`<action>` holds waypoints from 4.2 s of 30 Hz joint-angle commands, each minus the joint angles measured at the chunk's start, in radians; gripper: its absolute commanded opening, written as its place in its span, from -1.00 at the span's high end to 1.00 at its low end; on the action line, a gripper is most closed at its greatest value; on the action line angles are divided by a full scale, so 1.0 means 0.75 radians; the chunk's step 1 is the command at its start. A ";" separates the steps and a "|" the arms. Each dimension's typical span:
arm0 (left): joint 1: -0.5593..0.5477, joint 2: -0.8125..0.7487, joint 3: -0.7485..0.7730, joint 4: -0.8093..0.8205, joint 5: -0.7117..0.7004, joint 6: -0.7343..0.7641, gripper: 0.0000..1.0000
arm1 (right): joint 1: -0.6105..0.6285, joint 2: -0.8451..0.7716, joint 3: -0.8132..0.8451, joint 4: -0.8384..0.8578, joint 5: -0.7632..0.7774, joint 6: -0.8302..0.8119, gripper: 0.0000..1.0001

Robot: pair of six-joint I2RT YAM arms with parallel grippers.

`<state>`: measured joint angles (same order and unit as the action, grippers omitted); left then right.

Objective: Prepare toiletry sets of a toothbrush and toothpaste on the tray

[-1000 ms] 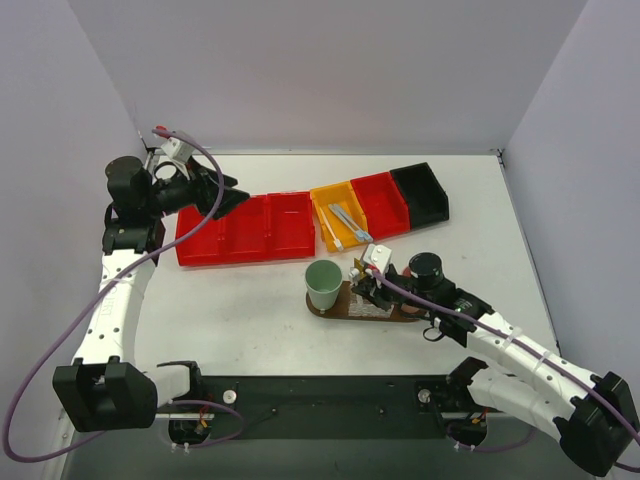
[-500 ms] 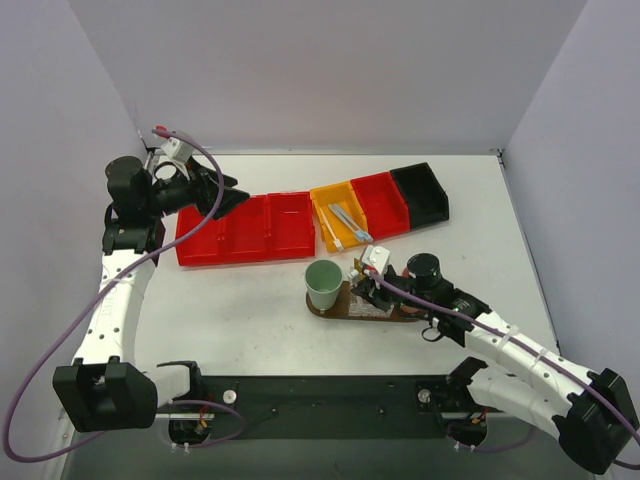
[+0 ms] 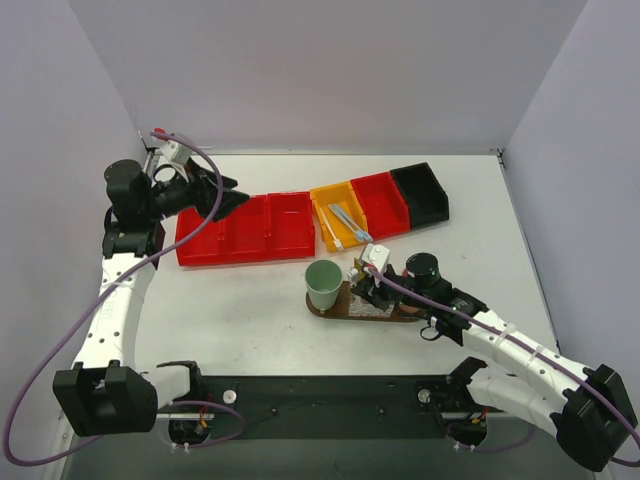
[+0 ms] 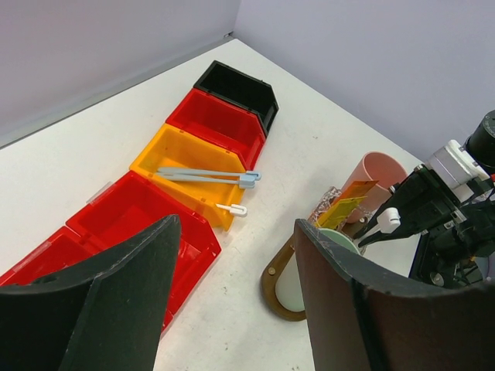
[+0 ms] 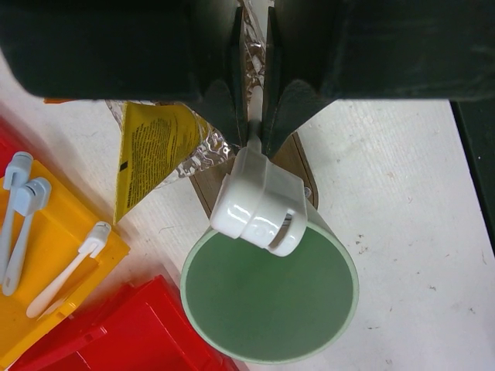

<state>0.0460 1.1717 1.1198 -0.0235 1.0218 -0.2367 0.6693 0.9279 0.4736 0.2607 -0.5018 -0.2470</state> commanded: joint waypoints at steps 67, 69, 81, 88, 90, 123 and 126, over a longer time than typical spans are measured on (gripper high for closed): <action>0.008 -0.053 -0.027 0.117 0.030 -0.034 -0.43 | -0.029 0.006 -0.018 0.100 -0.049 0.000 0.62; 0.008 -0.053 -0.029 0.115 0.030 -0.034 -0.43 | -0.031 0.006 -0.012 0.096 -0.049 -0.002 0.62; 0.008 -0.043 -0.023 0.111 0.033 -0.030 -0.43 | -0.031 -0.012 0.031 0.055 -0.024 0.008 0.46; 0.008 -0.041 -0.012 0.097 0.033 -0.022 -0.43 | -0.031 -0.024 0.088 0.006 -0.032 0.016 0.46; 0.008 -0.041 -0.012 0.093 0.033 -0.016 -0.43 | -0.033 -0.028 0.109 -0.014 -0.032 0.018 0.47; 0.008 -0.004 0.059 -0.075 0.000 0.105 -0.43 | -0.184 0.067 0.718 -0.470 0.184 0.076 0.38; 0.008 0.021 0.090 -0.142 -0.008 0.182 -0.43 | -0.264 0.230 0.859 -0.495 0.174 0.094 0.37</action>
<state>0.0471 1.1687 1.1206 -0.0471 1.0306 -0.1932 0.5320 0.9592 1.0016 -0.1047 -0.4049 -0.2062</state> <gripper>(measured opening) 0.717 0.309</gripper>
